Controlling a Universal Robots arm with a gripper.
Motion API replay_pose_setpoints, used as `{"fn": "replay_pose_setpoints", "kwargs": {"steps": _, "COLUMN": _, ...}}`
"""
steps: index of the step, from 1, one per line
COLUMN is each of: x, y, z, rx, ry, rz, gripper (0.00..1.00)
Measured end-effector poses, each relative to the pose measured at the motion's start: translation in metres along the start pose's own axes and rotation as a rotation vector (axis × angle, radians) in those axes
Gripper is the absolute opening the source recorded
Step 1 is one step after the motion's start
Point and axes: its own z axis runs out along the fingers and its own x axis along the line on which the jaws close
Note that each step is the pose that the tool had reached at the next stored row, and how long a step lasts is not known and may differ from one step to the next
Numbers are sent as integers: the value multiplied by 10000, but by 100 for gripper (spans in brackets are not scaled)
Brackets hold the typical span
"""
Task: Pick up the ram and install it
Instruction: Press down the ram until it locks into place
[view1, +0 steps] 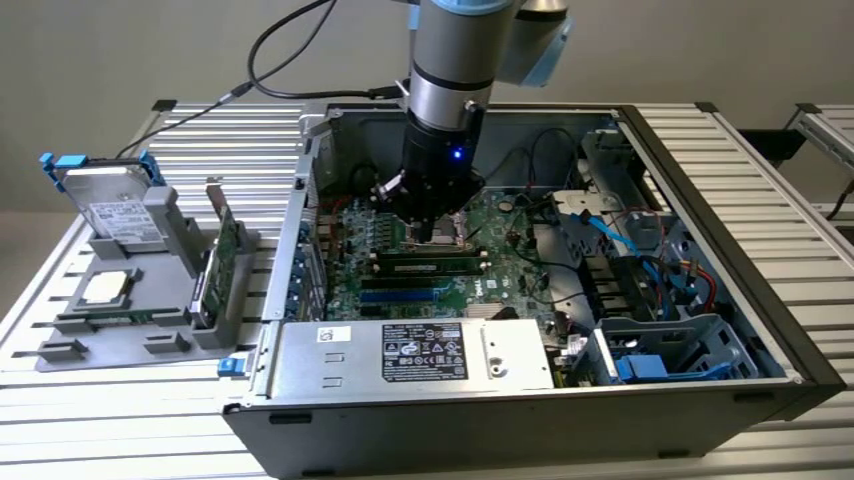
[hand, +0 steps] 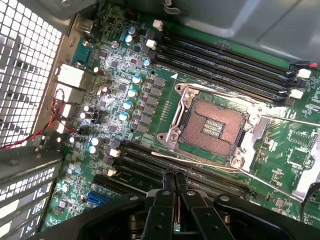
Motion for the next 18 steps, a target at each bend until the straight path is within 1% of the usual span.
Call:
{"fn": "replay_pose_setpoints", "kwargs": {"steps": 3, "x": 1, "y": 1, "z": -7, "rx": -14, "ry": -51, "rz": 326, "gripper": 10}}
{"fn": "replay_pose_setpoints", "kwargs": {"steps": 11, "x": 3, "y": 2, "z": -34, "rx": -36, "ry": -242, "rz": 1143, "gripper": 10}}
{"fn": "replay_pose_setpoints", "kwargs": {"steps": 14, "x": 2, "y": 3, "z": -44, "rx": -42, "ry": -285, "rz": 1335, "gripper": 10}}
{"fn": "replay_pose_setpoints", "kwargs": {"steps": 18, "x": 3, "y": 3, "z": -63, "rx": -55, "ry": -326, "rz": 1629, "gripper": 10}}
